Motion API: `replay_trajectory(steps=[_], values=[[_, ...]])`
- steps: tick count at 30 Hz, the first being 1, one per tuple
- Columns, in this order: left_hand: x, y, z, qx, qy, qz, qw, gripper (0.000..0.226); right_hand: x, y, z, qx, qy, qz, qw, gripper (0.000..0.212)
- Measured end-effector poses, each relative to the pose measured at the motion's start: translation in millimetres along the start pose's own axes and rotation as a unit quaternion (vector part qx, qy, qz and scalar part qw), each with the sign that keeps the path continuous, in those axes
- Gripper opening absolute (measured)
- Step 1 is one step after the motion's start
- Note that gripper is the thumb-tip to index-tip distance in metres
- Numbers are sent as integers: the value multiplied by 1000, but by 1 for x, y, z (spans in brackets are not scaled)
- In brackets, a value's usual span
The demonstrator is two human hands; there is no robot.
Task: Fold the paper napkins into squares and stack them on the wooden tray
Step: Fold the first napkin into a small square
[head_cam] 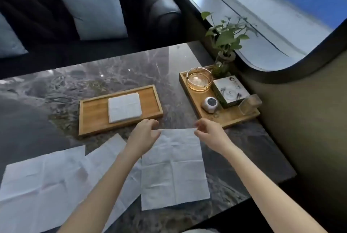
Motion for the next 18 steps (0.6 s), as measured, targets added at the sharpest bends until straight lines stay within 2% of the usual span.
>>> replay_trajectory(steps=[3,10,14,18], values=[[-11,0,-18,0,-39,29,999,43,-15,-5,9,-7,48,33,998,28],[-24,3,-39,48,-126,29,990,57,-43,-13,14,9,165,50,985,37],[-20,1,-42,59,-110,51,991,60,-46,-18,15,10,149,49,988,28],[-20,-2,-42,72,-92,40,992,50,-40,-25,18,-19,109,25,993,16]])
Point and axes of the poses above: each hand's wrist, its own y-axis away from the middle knuckle, its own x-axis out of the back of the hand, z = x × y, the point moved 5 cm from there along -y, towards the middle knuckle, and after that the axes turned 8 degrees about y, right-handed, at the moved point
